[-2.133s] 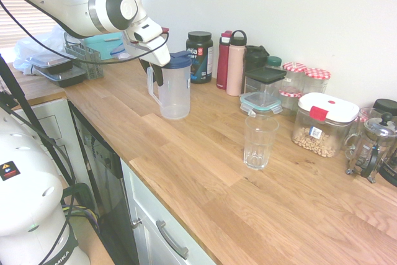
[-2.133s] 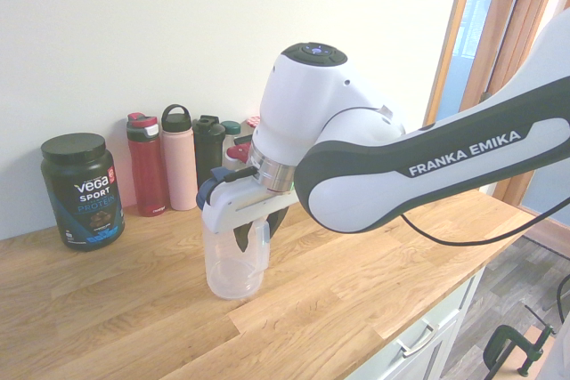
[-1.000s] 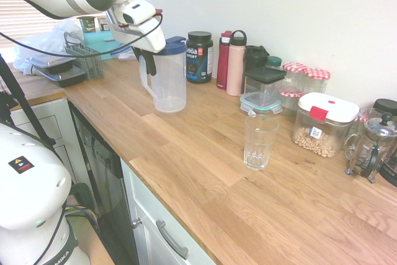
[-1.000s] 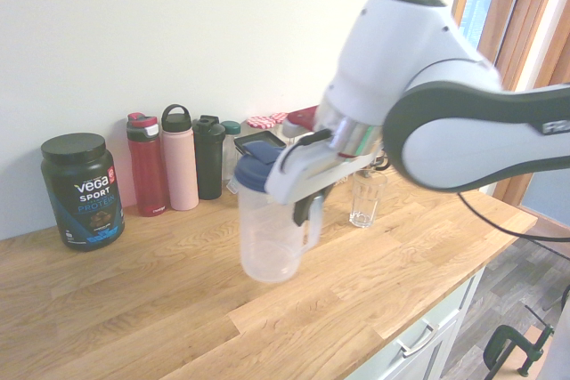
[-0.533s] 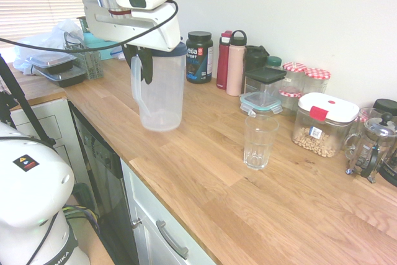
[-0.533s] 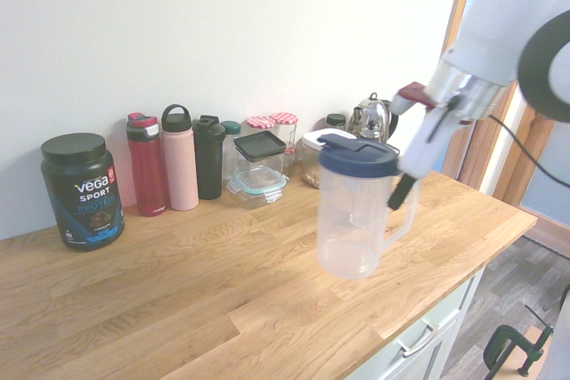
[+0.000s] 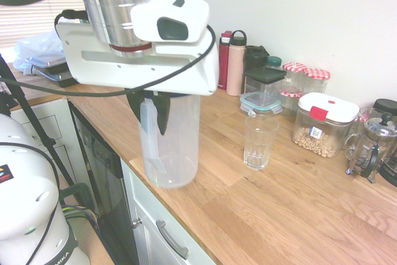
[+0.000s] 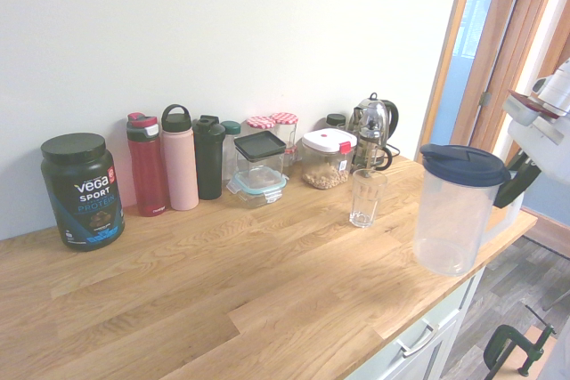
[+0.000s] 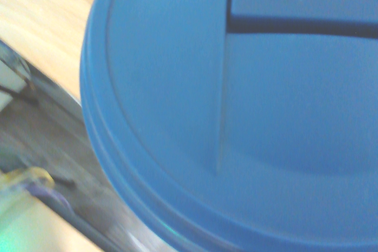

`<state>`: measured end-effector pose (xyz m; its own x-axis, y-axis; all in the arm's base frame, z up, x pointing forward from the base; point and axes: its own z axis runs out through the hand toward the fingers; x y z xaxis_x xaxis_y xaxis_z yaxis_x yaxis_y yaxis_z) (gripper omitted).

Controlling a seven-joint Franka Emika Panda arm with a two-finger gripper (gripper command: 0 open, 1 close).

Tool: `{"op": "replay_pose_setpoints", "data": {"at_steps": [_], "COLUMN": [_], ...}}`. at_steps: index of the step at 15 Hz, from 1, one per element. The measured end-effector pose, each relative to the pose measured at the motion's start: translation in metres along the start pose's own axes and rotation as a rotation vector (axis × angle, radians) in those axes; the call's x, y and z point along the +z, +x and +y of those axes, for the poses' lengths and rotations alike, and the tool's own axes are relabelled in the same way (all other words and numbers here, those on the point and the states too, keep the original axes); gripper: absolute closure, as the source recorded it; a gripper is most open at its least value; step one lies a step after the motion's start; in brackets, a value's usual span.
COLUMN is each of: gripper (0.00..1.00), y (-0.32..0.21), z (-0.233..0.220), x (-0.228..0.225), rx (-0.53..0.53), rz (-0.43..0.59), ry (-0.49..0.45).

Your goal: Pour me some water

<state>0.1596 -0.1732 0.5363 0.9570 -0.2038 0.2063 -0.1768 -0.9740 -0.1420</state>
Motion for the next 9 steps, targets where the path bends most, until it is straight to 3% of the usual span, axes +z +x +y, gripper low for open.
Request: {"op": "replay_pose_setpoints", "data": {"at_steps": [5, 9], "gripper": [1.00, 1.00], "y": [0.022, 0.089], "z": [0.109, 0.112], "x": [-0.028, -0.024], "rx": [0.013, -0.010], "rz": [-0.056, -0.128], "ry": [-0.024, -0.124]}}
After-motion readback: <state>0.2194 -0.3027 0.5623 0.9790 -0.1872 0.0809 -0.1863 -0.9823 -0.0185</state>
